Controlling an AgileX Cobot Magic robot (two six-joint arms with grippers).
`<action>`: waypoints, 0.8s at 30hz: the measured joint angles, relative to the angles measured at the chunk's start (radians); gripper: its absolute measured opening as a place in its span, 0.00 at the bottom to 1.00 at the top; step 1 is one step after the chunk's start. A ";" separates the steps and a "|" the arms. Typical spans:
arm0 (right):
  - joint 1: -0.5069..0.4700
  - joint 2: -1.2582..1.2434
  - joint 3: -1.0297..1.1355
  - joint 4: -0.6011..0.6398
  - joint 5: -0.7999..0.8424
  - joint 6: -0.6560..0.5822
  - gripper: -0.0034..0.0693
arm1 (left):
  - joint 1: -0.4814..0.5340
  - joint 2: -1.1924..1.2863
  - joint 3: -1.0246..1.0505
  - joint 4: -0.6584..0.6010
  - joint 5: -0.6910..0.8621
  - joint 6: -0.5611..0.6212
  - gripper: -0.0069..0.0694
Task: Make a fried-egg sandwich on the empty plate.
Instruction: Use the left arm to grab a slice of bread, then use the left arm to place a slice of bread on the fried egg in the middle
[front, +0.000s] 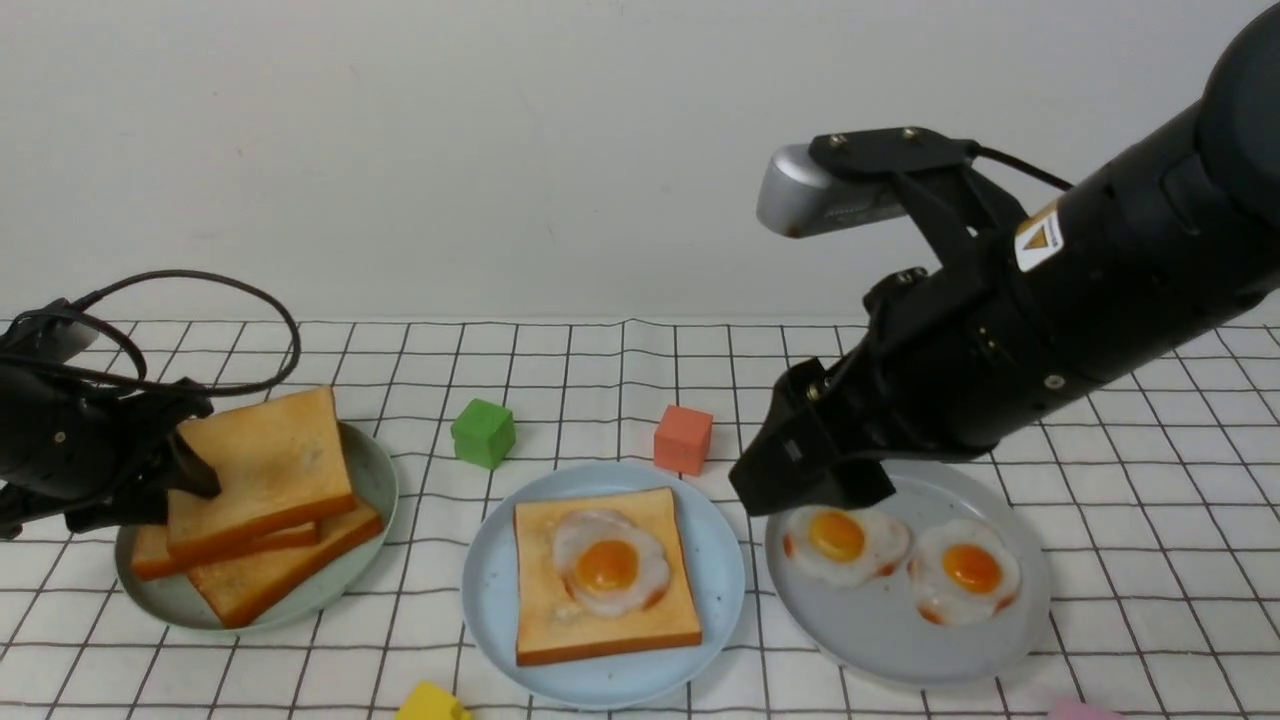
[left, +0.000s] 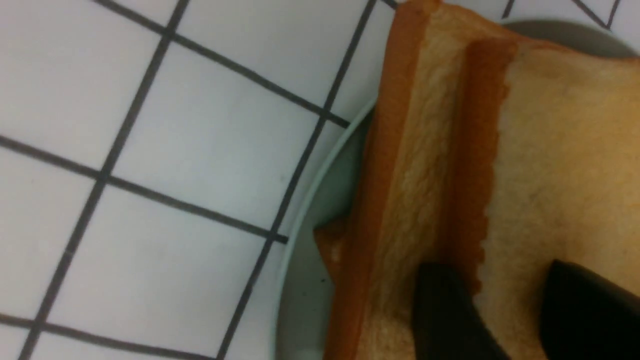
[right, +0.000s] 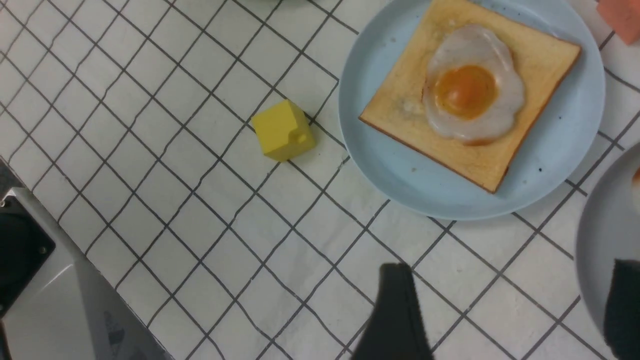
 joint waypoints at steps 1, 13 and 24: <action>0.000 0.000 0.000 0.000 0.000 -0.001 0.78 | 0.000 0.000 0.000 0.003 0.001 0.000 0.37; 0.000 0.000 0.001 0.000 0.036 -0.004 0.78 | 0.000 -0.154 0.004 0.079 0.038 -0.012 0.35; 0.000 0.000 0.000 -0.003 0.052 -0.004 0.78 | -0.310 -0.318 0.090 -0.115 0.120 0.180 0.32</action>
